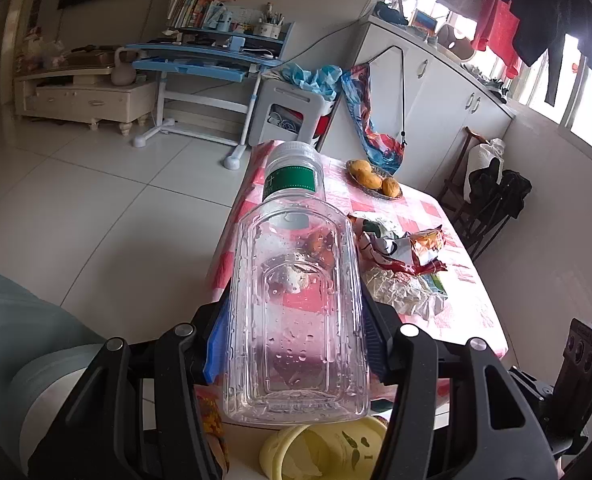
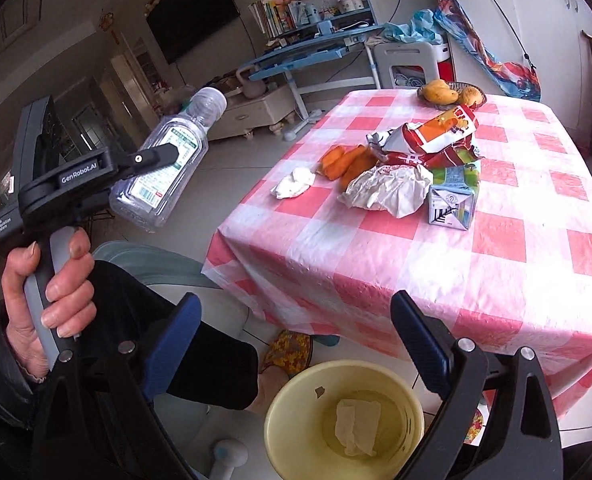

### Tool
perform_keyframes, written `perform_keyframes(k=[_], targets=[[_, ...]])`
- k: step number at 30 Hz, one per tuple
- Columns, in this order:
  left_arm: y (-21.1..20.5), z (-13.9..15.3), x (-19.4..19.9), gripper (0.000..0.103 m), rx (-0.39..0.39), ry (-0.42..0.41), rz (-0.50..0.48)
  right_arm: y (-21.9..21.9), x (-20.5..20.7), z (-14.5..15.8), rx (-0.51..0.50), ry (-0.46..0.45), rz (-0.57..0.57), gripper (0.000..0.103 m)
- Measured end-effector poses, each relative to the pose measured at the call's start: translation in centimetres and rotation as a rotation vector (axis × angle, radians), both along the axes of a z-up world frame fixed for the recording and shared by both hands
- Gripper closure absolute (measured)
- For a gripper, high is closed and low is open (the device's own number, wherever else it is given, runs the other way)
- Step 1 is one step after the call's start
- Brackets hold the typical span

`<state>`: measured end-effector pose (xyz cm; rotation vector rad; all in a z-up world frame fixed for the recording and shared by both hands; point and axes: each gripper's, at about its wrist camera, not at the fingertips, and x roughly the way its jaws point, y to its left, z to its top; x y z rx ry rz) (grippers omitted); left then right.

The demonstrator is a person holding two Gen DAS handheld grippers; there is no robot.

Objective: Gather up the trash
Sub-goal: 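Lower the bottle into the yellow basin and open the left tool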

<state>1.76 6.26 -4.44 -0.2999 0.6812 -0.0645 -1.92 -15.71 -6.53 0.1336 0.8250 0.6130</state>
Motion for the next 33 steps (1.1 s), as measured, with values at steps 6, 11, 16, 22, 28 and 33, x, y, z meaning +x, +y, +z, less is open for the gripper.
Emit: perform_keyframes(k=[6,11,16,22,28,33], targets=[[-0.8,-0.4,-0.7,0.051,0.003,0.007,-0.028,-0.6,-0.1,0.2,0.018,-0.013,-0.025,0.011],[-2.1,-1.2,-1.9,0.051,-0.003,0.031,-0.069,-1.2,0.0,0.4,0.040,-0.028,-0.050,0.011],[-4.7,-3.0,-3.8,0.051,0.008,0.097,-0.173,-1.8,0.1,0.6,0.067,-0.029,-0.070,0.011],[-9.2,-5.4,-6.9,0.050,0.081,0.216,-0.406,-2.4,0.2,0.8,0.094,-0.028,-0.084,0.011],[-9.1,-5.5,-7.3,0.046,0.089,0.226,-0.390,-2.6,0.2,0.8,0.101,-0.028,-0.085,0.011],[-8.0,-5.1,-6.6,0.046,0.059,0.208,-0.335,-2.7,0.3,0.7,0.100,-0.025,-0.087,0.011]])
